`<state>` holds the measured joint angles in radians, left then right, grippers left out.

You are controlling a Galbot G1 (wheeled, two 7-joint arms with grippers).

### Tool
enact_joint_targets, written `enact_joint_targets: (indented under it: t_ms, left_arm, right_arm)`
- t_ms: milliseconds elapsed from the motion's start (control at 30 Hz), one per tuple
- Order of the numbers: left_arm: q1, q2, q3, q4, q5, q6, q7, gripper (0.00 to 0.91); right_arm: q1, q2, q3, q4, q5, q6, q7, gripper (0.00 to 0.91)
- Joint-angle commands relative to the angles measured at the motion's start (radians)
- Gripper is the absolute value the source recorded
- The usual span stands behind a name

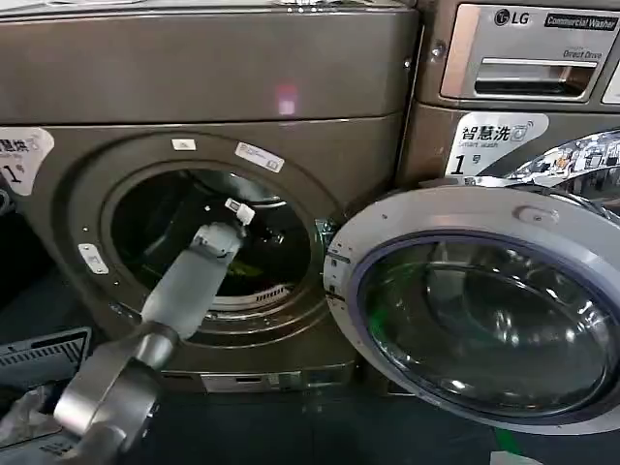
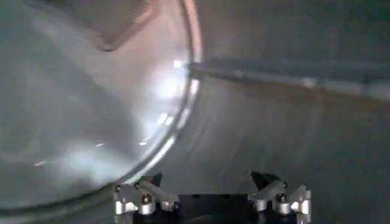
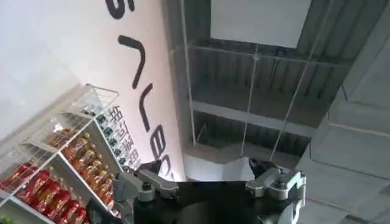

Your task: Grasp the clothes from the dryer.

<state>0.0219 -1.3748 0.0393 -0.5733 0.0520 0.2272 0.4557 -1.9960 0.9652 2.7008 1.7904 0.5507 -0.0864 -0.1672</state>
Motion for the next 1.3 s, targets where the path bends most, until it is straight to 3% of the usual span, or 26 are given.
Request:
enact_joint_targets:
  t_ms: [33,333,833,1300]
  left_arm:
    - [-0.078,0.022,0.148,0.115,0.181,-0.176,0.370,0.907]
    - [-0.146,0.014,0.212,0.174,0.335,-0.276,0.535,0.907]
    - [-0.212,-0.007,0.267,0.254,0.697,-0.319,0.629,0.907]
    - [-0.274,-0.004,0.389,0.317,0.739,-0.324,0.661,0.907]
  right_arm:
    - [0.001,0.001,-0.001,0.002,-0.002,0.000,0.000,0.907]
    - [0.007,0.009,-0.011,0.014,-0.004,0.001,-0.002,0.907]
    - [0.017,0.015,-0.023,0.031,-0.004,0.001,-0.002,0.907]
    - [0.022,0.016,-0.029,0.037,-0.004,0.000,-0.001,0.907]
